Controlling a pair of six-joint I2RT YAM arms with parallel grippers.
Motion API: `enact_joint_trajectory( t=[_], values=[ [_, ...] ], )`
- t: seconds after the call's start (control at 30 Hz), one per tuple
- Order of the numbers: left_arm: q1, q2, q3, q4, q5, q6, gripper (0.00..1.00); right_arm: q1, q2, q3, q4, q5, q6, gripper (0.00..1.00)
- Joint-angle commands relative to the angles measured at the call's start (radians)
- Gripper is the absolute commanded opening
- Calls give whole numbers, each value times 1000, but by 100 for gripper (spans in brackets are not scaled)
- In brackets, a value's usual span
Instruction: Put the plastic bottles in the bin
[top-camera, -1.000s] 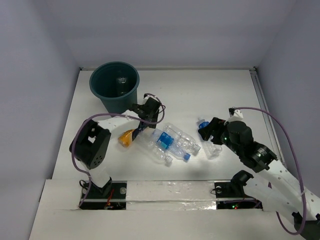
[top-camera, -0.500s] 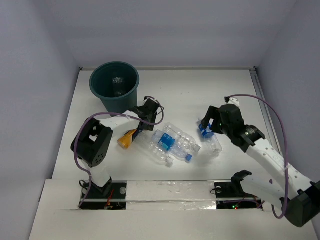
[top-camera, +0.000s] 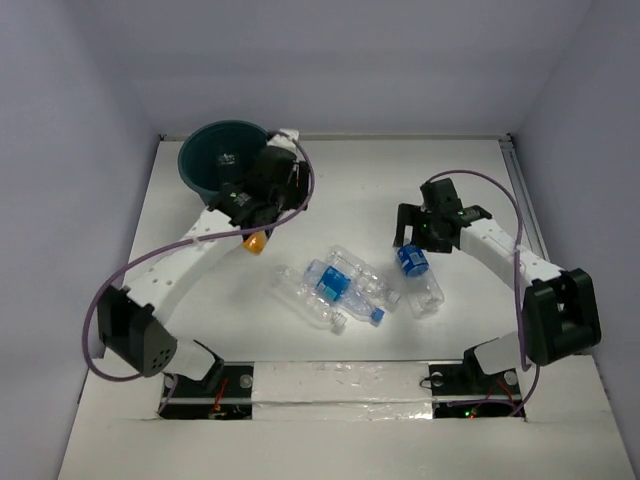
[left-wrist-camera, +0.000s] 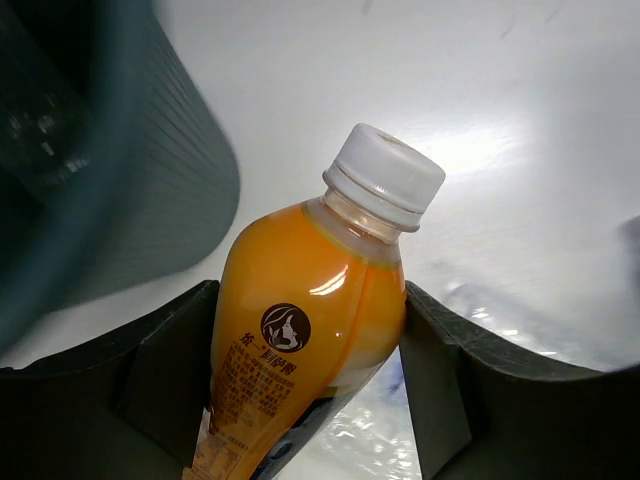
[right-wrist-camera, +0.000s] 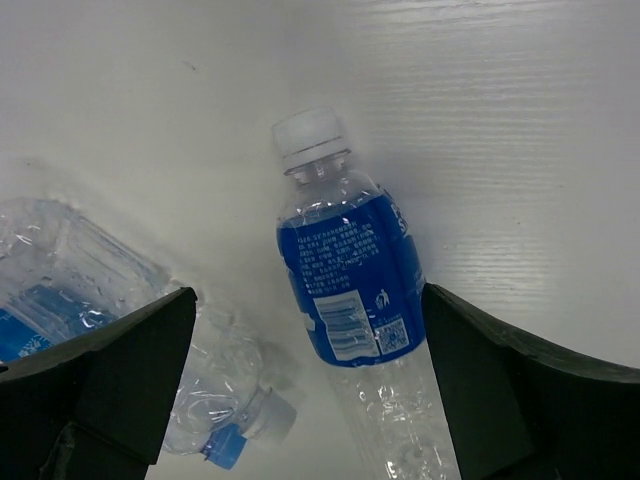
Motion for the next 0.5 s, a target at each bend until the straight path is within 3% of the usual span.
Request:
enact_joint_trajectory(
  t=[0.0, 0.2, 0.3, 0.47],
  values=[
    [10, -98, 163, -31, 73, -17, 32, -13, 52, 46, -21, -54, -54, 100],
    [116, -103, 421, 15, 259, -64, 32, -34, 166, 34, -16, -24, -72, 99],
    [203, -82, 498, 64, 287, -83, 32, -43, 204, 37, -17, -32, -83, 97],
    [337, -46, 486, 182, 262, -122, 33, -43, 232, 55, -24, -42, -85, 82]
  ],
)
